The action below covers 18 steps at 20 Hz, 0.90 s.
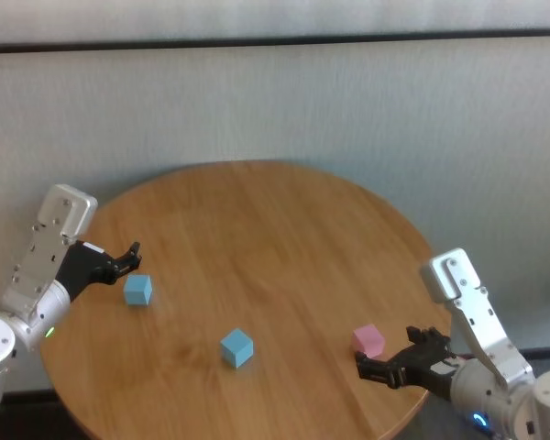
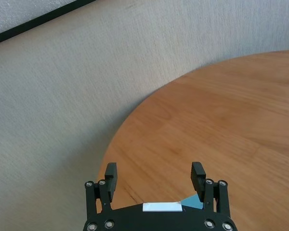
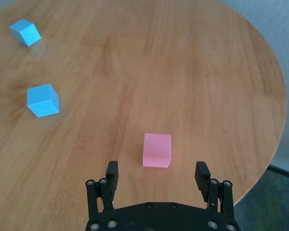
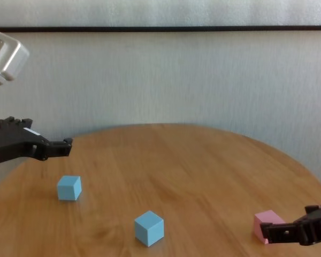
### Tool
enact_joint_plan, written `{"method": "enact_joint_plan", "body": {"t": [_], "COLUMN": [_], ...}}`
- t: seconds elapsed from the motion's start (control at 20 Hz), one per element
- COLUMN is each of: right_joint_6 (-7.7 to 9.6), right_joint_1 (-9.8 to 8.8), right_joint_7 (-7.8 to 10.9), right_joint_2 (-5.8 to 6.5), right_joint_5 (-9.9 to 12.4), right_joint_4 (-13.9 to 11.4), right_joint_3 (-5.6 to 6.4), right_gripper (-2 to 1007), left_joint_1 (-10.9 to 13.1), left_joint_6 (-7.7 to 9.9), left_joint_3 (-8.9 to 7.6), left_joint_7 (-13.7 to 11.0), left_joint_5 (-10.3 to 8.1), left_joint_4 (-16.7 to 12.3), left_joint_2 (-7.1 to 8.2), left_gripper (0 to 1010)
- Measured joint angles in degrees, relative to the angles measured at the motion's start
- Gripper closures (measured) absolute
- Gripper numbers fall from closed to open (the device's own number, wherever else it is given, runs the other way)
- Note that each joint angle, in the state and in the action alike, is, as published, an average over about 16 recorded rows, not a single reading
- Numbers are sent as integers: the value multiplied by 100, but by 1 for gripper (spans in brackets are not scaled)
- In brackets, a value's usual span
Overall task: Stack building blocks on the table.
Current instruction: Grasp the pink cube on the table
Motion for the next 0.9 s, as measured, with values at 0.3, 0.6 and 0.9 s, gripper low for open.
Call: {"method": "enact_joint_plan", "body": {"t": [0.3, 0.6, 0.9], "right_joint_6": [-57, -83, -75], "right_joint_1": [173, 317, 418], "right_joint_7": [64, 133, 191], "right_joint_2": [-183, -318, -413], "right_joint_5": [-144, -275, -387], "right_joint_4": [316, 555, 715], "right_joint_3": [-77, -132, -159], "right_gripper": [0, 0, 1], "left_joint_1": [0, 0, 0], "left_joint_6": [0, 0, 0], "left_joint_3": [0, 0, 0], "left_joint_7": [0, 0, 0], "left_joint_5": [0, 0, 0], "left_joint_4": [0, 0, 0], "left_joint_2": [0, 0, 0], "left_gripper": [8, 8, 8]}}
